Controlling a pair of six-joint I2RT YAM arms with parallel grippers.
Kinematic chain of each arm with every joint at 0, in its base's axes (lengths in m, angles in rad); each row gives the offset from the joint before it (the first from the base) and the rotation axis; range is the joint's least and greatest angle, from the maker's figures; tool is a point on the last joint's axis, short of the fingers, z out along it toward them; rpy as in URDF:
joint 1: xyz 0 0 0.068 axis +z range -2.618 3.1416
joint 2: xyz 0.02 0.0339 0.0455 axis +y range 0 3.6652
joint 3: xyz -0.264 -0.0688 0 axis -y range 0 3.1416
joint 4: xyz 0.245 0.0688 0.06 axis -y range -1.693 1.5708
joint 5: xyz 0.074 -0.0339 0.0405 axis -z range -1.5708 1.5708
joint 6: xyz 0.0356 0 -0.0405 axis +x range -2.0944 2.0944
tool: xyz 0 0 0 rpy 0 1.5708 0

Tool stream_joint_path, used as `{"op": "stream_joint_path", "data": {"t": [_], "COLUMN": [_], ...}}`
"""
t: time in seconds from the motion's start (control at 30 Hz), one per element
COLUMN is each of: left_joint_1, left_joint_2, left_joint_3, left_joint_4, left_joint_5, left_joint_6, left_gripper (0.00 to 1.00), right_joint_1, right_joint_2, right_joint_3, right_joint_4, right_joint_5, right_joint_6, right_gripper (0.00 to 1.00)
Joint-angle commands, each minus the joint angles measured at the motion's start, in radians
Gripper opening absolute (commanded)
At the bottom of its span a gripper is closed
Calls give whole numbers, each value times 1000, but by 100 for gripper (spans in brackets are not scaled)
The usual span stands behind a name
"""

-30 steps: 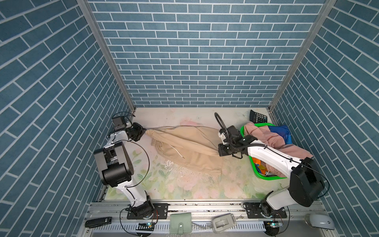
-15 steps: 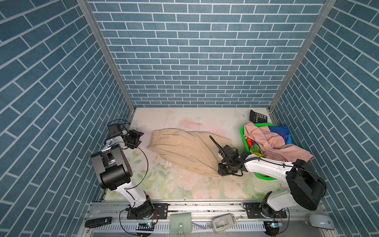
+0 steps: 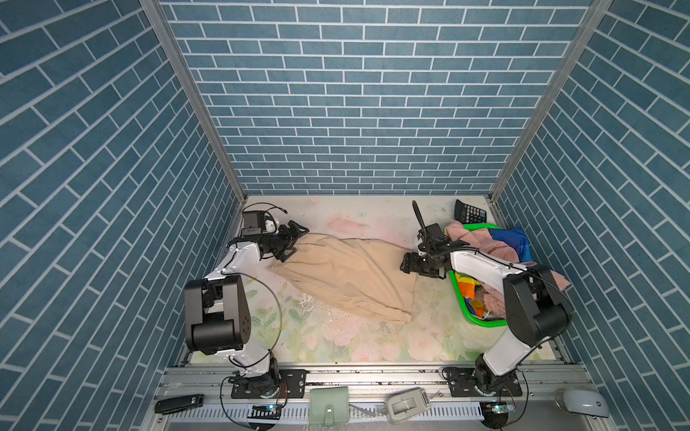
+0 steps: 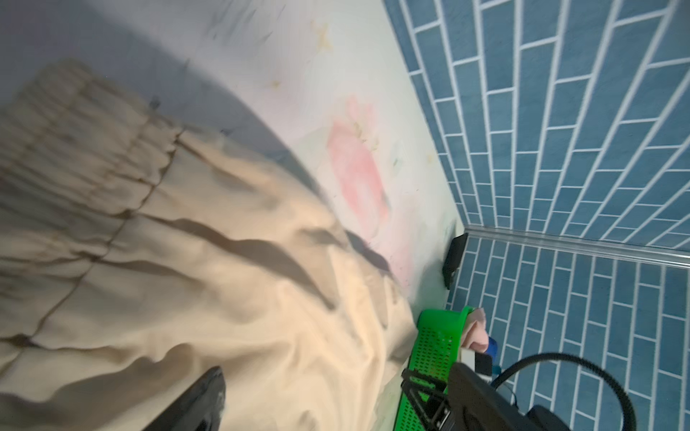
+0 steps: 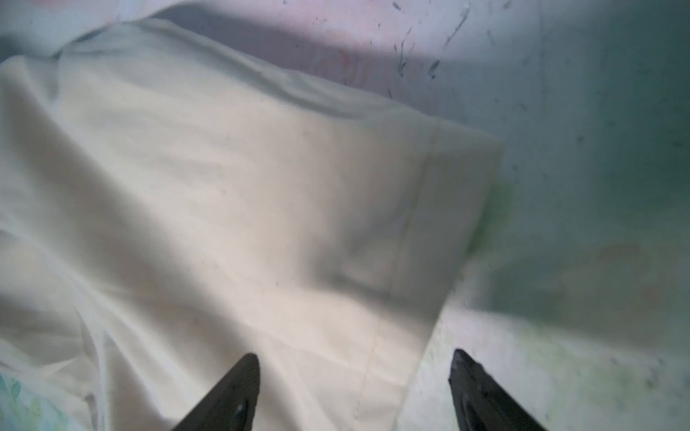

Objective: Fold and stack the shorts

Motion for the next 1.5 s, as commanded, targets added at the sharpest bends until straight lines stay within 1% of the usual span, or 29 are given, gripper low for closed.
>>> {"op": "stream_joint_path", "data": {"t": [0.0,0.07,0.17,0.2,0.23,0.27,0.3,0.37,0.4,0.57,0.67,0.73,0.8,0.87,0.97,1.07,1.13,1.23,1.33,1.47], "left_joint_1": [10,9,9,9,9,9,8,8,7,-29,-69,-77,-74,-74,-75,-90,-112,-130,-130,-130], "left_joint_2": [23,30,31,30,30,27,24,12,3,-43,-76,-101,-135,-173,-202,-198,-178,-134,-111,-102], "left_joint_3": [-37,-50,-93,-106,-120,-131,-144,-166,-179,-261,-298,-294,-250,-188,-149,-149,-149,-167,-220,-266], "left_joint_4": [-50,-59,-38,-34,-24,-17,-12,-4,-1,40,59,44,-28,-109,-124,-71,-46,-7,57,77], "left_joint_5": [-15,-22,-40,-48,-50,-49,-52,-56,-58,-60,-60,-54,-76,-116,-109,-77,-79,-73,-63,-59], "left_joint_6": [49,51,40,40,37,35,31,32,29,0,-22,-23,15,58,49,1,-12,-27,-46,-45], "left_gripper": [96,97,97,97,97,97,97,97,97,98,98,98,98,98,99,100,100,100,100,100], "right_joint_1": [-4,-3,-5,-5,-8,-11,-19,-36,-48,-114,-136,-140,-138,-132,-116,-81,-43,26,67,106], "right_joint_2": [82,127,183,203,229,244,268,321,350,525,601,622,582,483,290,121,37,-49,-66,-60], "right_joint_3": [56,81,129,148,171,186,210,263,301,547,712,803,826,767,586,355,219,51,-59,-147], "right_joint_4": [15,22,14,6,-4,-9,-17,-35,-52,-166,-245,-304,-331,-313,-259,-162,-81,52,153,223], "right_joint_5": [-19,-18,2,11,19,22,24,24,25,20,17,4,-12,-23,-21,-39,-76,-120,-180,-196], "right_joint_6": [-33,-35,-46,-52,-61,-64,-71,-81,-89,-122,-137,-153,-160,-155,-145,-105,-68,-3,53,83], "right_gripper": [79,72,57,50,39,30,18,2,0,0,0,0,13,31,54,69,75,80,81,82]}}
